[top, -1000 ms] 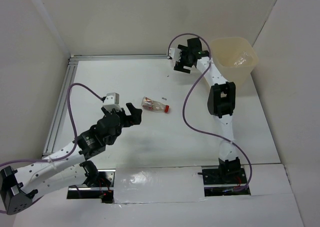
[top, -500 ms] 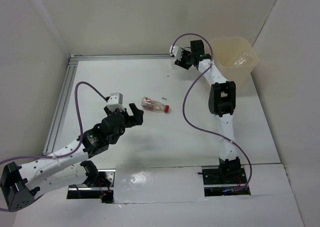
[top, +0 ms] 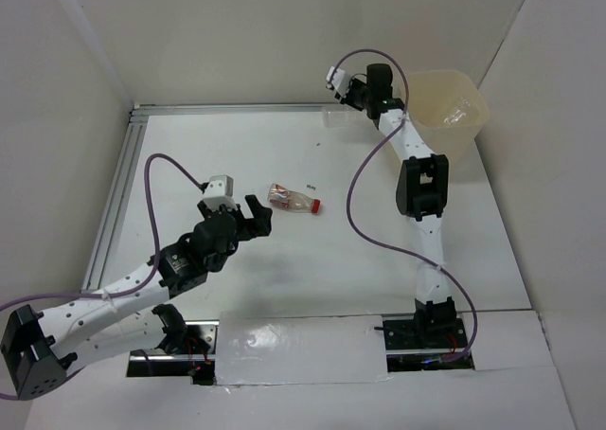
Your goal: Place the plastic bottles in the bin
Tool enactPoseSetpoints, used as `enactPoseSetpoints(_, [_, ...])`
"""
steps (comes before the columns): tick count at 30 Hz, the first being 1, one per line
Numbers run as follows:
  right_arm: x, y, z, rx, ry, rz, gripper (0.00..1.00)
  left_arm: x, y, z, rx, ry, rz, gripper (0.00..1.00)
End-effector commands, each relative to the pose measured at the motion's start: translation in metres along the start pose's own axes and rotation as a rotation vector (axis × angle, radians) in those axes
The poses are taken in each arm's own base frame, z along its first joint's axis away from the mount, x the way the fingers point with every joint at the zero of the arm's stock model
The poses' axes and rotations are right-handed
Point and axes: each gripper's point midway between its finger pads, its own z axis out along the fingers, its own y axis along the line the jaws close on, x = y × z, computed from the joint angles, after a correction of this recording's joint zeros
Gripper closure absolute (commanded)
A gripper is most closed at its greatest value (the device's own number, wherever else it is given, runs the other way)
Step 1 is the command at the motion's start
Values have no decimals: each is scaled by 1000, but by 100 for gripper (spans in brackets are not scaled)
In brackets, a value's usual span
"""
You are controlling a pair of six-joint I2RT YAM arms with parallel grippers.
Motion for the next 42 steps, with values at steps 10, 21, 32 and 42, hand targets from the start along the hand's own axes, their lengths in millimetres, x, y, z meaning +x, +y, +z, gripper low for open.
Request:
enactPoseSetpoints(10, [16, -18, 34, 163, 52, -112, 69, -8, -3, 4, -2, -27, -51, 0])
enactPoseSetpoints(21, [42, 9, 32, 21, 98, -140, 65, -5, -2, 6, -7, -20, -46, 0])
enactPoseSetpoints(32, [32, 47, -23, -211, 134, -100, 65, -9, -9, 6, 25, -29, -63, 0])
enactPoseSetpoints(42, [-40, 24, -58, -188, -2, -60, 33, -6, -16, 8, 54, -17, -58, 0])
